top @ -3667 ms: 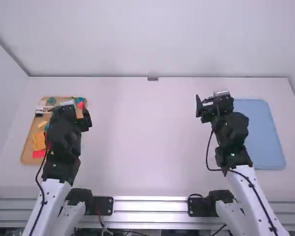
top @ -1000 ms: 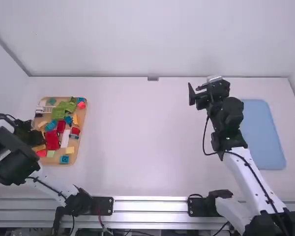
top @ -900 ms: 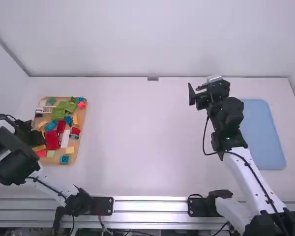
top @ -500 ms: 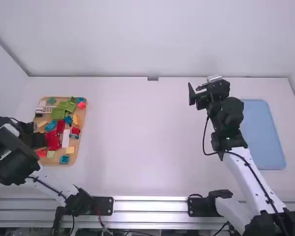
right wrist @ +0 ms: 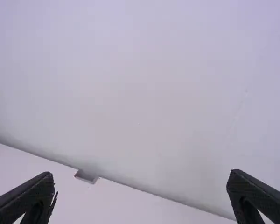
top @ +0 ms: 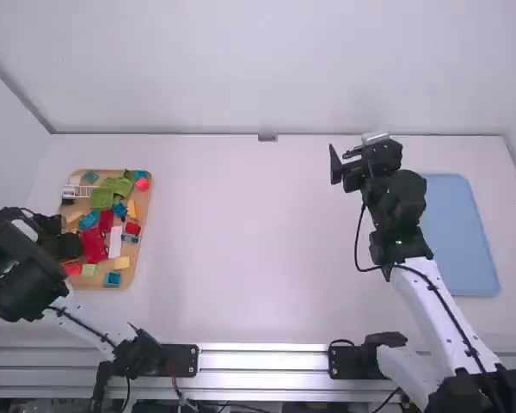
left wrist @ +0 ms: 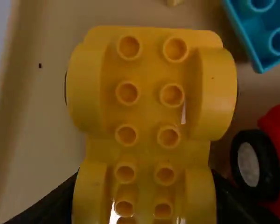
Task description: Assemble lego blocks to make yellow taxi
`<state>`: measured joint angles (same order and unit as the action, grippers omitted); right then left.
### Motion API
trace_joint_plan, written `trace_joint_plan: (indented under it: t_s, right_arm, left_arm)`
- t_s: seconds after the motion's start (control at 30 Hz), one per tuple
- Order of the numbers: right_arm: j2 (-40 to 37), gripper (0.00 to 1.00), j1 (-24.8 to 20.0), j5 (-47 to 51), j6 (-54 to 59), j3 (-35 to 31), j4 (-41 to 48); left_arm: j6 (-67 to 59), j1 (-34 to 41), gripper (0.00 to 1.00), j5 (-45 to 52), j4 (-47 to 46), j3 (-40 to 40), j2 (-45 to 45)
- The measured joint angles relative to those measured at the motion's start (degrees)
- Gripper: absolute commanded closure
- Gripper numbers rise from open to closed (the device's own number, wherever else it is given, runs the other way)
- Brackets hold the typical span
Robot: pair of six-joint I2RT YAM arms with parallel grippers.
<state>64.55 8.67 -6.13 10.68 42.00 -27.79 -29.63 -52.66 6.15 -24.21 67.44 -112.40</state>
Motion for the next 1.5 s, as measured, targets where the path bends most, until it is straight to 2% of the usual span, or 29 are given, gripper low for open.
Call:
trace_joint_plan:
  t_s: [0.1,0.17,0.27,0.5,0.57,0.63,0.7,0.8,0.83,0.9,0.93,1.03,1.3,1.37,1.5]
  right_arm:
    - [0.0,0.02,0.0,-0.1,0.1,0.0,-0.1]
    - [0.0,0.02,0.0,-0.1,0.1,0.0,-0.1]
    - [0.0,0.02,0.0,-0.1,0.0,0.0,-0.3]
    - [0.0,0.02,0.0,0.0,0.0,0.0,-0.3]
    - [0.0,0.02,0.0,0.0,0.1,0.0,-0.3]
    - [0.0,0.02,0.0,-0.1,0.0,0.0,-0.3]
    - [0.0,0.02,0.0,0.0,0.1,0.0,-0.3]
    - [0.0,0.02,0.0,-0.1,-0.1,0.0,-0.3]
    - [0.0,0.02,0.0,-0.1,-0.1,0.0,-0.3]
    - [0.0,0.02,0.0,-0.2,-0.1,0.0,-0.2]
    - [0.0,0.02,0.0,-0.1,-0.1,0.0,-0.2]
    - [0.0,0.02,0.0,-0.1,-0.2,0.0,0.0]
    - [0.0,0.02,0.0,0.0,0.0,0.0,1.4]
    - [0.0,0.02,0.0,0.0,-0.2,0.0,1.7]
    - [0.0,0.02,0.0,0.0,-0.1,0.0,2.3]
  left_arm:
    - [0.8,0.0,0.52,-0.1,-0.6,0.2,0.0]
    - [2.6,0.0,0.52,-0.7,-2.4,1.2,-0.2]
    - [6.1,0.0,0.58,-1.9,-8.7,6.1,-0.8]
    - [9.4,0.8,0.63,-1.9,-20.5,17.2,0.5]
    - [9.7,1.7,0.65,-1.9,-22.6,18.4,1.8]
    - [9.5,4.9,0.69,-1.9,-24.5,19.0,5.6]
    - [9.0,8.2,0.69,-1.9,-24.5,18.9,8.3]
    - [7.2,18.4,0.69,-1.9,-21.6,17.2,14.8]
    - [7.2,18.4,0.69,-1.9,-21.6,17.2,14.8]
    - [4.2,29.0,0.67,-1.2,-19.7,14.6,19.5]
    - [3.5,30.8,0.65,-1.0,-19.6,14.3,20.0]
    - [-2.1,43.9,0.66,1.9,-19.9,12.8,21.4]
    - [-10.8,70.4,0.68,0.6,-19.7,11.6,16.5]
    - [-12.2,74.3,0.69,-0.3,-19.7,11.7,14.0]
    - [-15.8,81.2,0.78,-1.3,-19.6,11.7,7.5]
